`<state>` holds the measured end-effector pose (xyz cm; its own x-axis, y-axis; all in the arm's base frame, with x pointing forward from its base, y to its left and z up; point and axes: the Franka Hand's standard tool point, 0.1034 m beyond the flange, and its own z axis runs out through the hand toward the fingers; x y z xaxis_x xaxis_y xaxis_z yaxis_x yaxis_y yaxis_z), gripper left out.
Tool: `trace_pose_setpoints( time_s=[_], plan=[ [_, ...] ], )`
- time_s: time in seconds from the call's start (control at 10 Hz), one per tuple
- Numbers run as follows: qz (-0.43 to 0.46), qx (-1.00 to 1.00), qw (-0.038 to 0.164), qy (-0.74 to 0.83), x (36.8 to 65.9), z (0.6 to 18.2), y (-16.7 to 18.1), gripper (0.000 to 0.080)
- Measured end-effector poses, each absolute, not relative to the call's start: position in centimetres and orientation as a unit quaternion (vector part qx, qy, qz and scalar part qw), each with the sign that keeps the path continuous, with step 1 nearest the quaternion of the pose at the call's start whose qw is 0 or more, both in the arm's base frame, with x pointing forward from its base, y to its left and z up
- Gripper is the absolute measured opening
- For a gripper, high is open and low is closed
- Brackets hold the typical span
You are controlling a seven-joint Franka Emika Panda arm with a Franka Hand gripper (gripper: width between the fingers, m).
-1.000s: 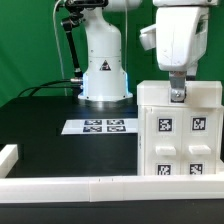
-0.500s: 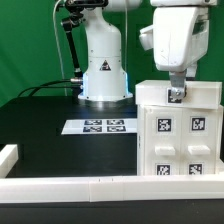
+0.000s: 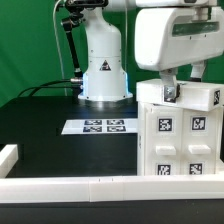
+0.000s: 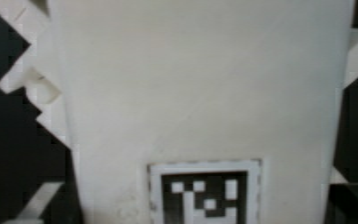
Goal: Assemble cabinet
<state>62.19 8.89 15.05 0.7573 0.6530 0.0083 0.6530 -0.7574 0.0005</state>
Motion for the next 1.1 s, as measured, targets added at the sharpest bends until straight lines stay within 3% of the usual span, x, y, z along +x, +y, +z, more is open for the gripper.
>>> trace_pose_setpoints(
  time_s=[0.8,1.1],
  plan=[
    [-0.036,-0.993,0.008,0.114,61.99,15.57,9.14,0.0561],
    [-0.035,-0.978,0.012,0.203,62.03,15.55,8.99,0.0561]
  ],
)
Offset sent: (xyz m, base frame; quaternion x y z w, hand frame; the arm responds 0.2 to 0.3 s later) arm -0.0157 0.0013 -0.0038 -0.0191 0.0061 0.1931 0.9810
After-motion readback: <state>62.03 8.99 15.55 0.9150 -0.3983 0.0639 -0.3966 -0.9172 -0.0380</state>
